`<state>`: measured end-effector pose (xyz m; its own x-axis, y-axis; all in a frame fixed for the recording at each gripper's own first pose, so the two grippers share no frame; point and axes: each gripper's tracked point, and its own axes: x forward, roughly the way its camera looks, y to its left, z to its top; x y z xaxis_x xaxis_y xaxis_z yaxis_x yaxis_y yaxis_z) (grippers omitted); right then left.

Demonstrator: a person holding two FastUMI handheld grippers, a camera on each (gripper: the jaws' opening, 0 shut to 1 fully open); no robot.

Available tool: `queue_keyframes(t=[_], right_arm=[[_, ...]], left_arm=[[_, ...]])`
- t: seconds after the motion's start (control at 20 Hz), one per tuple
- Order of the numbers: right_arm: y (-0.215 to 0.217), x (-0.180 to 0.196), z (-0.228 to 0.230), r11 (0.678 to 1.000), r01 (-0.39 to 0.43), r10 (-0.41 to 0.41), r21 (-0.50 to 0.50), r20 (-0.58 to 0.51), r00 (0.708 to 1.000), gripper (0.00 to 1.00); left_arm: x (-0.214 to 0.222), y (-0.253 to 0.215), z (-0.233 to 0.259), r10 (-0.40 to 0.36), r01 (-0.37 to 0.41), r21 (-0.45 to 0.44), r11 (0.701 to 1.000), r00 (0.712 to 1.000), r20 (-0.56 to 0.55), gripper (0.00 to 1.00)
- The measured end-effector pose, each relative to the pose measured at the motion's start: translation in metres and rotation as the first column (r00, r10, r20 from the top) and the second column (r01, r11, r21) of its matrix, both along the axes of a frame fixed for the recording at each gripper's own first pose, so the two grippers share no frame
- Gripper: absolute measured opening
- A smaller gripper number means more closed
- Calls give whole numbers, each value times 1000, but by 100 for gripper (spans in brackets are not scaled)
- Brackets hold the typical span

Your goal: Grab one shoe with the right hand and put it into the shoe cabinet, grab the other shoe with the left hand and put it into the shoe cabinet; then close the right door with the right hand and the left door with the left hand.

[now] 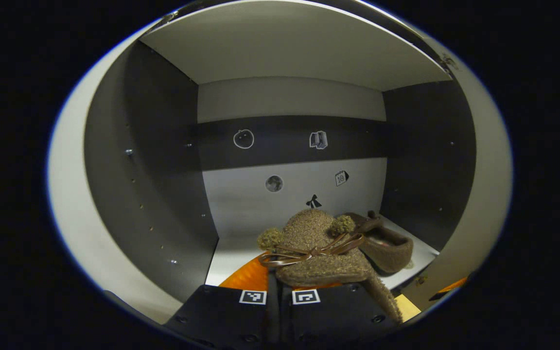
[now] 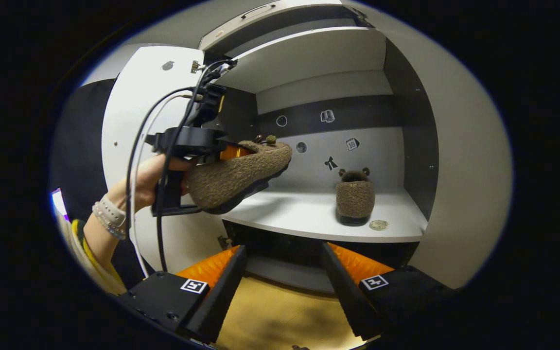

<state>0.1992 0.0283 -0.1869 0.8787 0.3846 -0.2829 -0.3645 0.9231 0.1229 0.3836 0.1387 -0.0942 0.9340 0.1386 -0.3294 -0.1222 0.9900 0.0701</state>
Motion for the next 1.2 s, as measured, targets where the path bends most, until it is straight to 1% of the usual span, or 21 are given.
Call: queue_keyframes(t=[0.15,0.35,0.45,0.55,0.7,0.85,1.05,1.1,1.2], right_arm=[[-4,8,-4,1000,6,-6,-5,-19,1000,99],[0,7,0,1000,-5,5,6,-26,1000,99],[2,3,4,1000,-21,21,4,-14,1000,99],[5,0,6,999,-31,31,5,-17,999,99],[7,0,11,999,-38,38,12,-15,999,99],[6,0,13,999,-35,35,14,-19,999,99],[2,1,11,1000,-22,22,10,-28,999,99],[1,2,10,1000,-20,20,12,-34,999,99],[0,3,9,1000,-14,15,17,-41,999,99]], left_arm=[[41,8,-16,-10,10,1,1000,999,-42,5],[80,6,-42,-23,20,-42,999,997,-80,5],[91,11,-55,-16,14,-11,1000,993,-115,5],[99,19,-69,5,-1,27,1000,988,-151,6],[105,28,-86,30,-27,20,999,985,-169,6],[109,37,-96,51,-45,38,998,982,-184,8],[114,35,-108,45,-35,52,998,978,-202,10],[114,36,-110,45,-34,59,998,978,-205,11],[113,32,-112,30,-20,47,999,977,-210,14]])
